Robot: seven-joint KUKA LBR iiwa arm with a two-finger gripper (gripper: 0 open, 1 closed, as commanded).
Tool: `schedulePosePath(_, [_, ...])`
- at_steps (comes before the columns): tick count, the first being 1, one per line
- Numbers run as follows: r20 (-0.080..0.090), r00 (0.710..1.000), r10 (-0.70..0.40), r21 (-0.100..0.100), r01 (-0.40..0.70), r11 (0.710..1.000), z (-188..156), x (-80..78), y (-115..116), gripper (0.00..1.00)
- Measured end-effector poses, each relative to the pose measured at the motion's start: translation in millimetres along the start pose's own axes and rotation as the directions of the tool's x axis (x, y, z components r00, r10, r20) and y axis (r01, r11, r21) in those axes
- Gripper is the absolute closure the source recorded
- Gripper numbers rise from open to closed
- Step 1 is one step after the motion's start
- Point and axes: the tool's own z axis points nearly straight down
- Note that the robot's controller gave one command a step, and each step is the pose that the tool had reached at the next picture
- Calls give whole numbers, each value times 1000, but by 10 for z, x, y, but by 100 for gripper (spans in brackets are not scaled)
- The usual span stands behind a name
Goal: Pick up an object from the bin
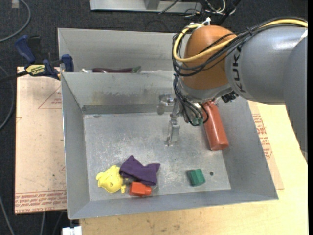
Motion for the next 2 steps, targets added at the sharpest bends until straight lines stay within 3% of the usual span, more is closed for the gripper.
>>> schedulePosePath(1, [0,1000,0,0,0,1000,0,0,0,0])
schedulePosePath(2, [3,998,-64,1,64,998,151,406,184,0])
